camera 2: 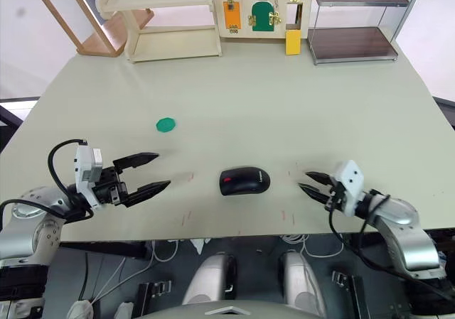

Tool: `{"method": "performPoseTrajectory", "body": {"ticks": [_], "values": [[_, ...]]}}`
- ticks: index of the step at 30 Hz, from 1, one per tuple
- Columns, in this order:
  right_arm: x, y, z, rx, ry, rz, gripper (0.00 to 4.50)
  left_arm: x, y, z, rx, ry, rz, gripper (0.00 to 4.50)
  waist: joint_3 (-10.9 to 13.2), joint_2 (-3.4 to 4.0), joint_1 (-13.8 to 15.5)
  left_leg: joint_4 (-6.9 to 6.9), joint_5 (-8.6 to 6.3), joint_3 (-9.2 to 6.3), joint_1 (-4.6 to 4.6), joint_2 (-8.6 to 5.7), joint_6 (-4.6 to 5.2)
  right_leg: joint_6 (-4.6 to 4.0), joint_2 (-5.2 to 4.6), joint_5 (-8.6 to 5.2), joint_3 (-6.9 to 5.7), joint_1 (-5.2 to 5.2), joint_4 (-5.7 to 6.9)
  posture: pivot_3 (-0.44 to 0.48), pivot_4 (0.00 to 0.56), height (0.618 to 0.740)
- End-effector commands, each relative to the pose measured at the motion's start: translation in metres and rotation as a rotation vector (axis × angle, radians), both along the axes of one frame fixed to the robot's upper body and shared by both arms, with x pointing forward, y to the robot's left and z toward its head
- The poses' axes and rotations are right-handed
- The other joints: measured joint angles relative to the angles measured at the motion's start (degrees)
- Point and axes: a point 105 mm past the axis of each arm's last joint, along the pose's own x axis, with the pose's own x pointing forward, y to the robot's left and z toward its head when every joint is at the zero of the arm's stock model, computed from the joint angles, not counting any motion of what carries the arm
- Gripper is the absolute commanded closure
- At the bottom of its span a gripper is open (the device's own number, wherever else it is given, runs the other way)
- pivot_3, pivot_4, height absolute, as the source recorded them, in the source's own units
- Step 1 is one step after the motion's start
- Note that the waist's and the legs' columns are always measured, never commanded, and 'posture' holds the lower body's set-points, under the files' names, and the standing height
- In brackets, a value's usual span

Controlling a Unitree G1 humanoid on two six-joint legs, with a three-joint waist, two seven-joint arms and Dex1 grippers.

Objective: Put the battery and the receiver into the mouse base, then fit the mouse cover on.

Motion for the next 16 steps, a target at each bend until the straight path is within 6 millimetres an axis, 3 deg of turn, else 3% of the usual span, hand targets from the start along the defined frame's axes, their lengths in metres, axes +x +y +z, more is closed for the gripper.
{"method": "performPoseTrajectory", "body": {"ticks": [1,4,7,8,16], "values": [[0.003,-0.025,0.020,0.073,-0.086,-0.095,2.72,-0.001,0.003,0.006,-0.017,-0.018,0.027,0.00,0.00,0.00,0.00,0.00,0.00,0.01,0.01,0.00,0.00,0.01,0.00,0.00,0.00,0.00,0.00,0.000,0.150,0.740],[-0.001,-0.042,0.023,0.060,-0.130,-0.140,1.88,-0.002,0.011,-0.005,0.027,-0.016,0.074,0.00,0.00,0.00,0.03,0.00,0.00,0.00,0.02,0.01,0.00,0.00,0.01,-0.01,0.00,0.00,0.01,0.000,0.150,0.740],[-0.008,-0.055,0.020,0.017,-0.133,-0.158,0.37,-0.001,0.019,-0.015,0.066,-0.014,0.151,0.00,0.00,0.00,0.08,-0.01,0.00,0.00,0.02,0.00,0.00,0.00,0.00,-0.01,0.00,0.01,0.00,0.000,0.150,0.740],[-0.013,-0.060,0.018,0.006,-0.128,-0.161,0.17,-0.003,0.020,-0.017,0.068,-0.011,0.167,0.00,0.00,0.01,0.08,-0.01,0.00,0.00,0.01,0.01,0.00,0.00,0.00,-0.01,0.00,0.01,0.00,0.000,0.150,0.740],[-0.033,-0.073,0.015,0.047,-0.101,-0.190,0.17,-0.018,0.034,-0.023,0.094,-0.013,0.249,0.00,-0.01,0.00,0.11,-0.01,-0.01,0.02,0.06,0.01,0.00,0.03,-0.05,-0.03,0.00,0.05,-0.05,0.000,0.150,0.740]]}}
